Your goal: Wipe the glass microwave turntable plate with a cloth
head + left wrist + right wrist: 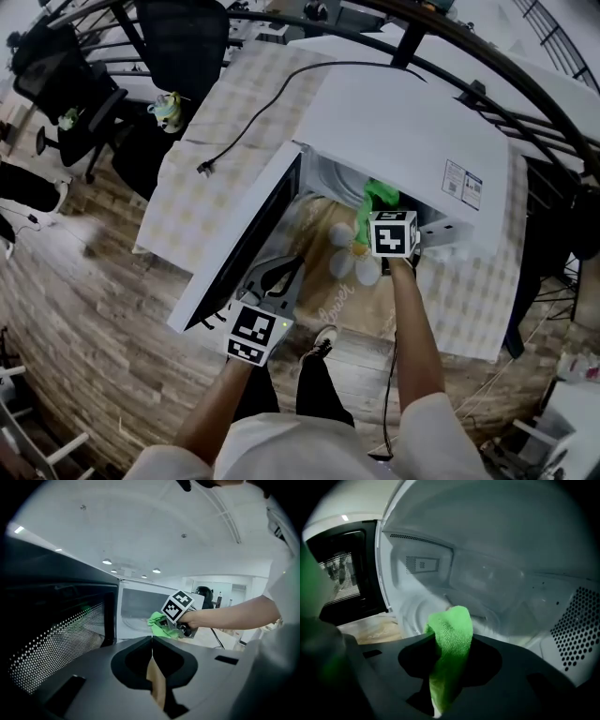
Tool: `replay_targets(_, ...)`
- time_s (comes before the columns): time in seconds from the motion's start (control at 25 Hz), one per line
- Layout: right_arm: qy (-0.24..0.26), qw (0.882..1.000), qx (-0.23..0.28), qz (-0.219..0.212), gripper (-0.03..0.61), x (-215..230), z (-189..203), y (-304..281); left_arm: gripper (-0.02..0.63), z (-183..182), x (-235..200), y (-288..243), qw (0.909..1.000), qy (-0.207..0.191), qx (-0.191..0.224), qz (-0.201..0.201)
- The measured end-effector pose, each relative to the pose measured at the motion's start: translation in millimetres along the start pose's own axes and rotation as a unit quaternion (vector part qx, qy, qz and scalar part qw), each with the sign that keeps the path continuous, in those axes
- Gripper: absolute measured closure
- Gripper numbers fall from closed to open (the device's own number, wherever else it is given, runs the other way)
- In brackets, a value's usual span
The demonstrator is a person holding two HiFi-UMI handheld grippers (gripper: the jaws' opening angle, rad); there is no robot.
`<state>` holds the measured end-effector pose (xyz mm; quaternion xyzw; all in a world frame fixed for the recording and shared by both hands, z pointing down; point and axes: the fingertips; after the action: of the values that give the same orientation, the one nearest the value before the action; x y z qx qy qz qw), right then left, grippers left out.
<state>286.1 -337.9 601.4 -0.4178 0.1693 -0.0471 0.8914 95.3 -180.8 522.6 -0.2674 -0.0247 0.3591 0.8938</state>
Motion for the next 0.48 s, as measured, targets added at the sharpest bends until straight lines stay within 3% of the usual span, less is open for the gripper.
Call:
replay_targets(0.24,0.053,0.997,0.016,-0.052,0.445,-38.4,-12.0,2.8,0.594,-2.3,-0.9,-0.6,1.0,0.003,0.004,0.0)
replay_targets(0.4,0.09,0.989,0.048,-0.11,0.443,-72.0,-26.0,10.7,0.595,-3.9,2.4,-2.9,1.0,-0.001,0.004,0.002)
replay_targets(0.48,0.095,0.986,0.07,-0.115,0.443,-74.7,-33.8,18.0,0.595,-6.9,3.6,-4.4,1.0,-0.004,0.005,0.001)
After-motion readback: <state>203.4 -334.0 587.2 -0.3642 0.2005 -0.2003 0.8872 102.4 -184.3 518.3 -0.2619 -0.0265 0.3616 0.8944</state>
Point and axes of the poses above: the fingertips, and each gripper's own axes: y backward along the fingers, x to its right, z out of its underside, and after that the axes turned 6 degrees about -x, right-handed
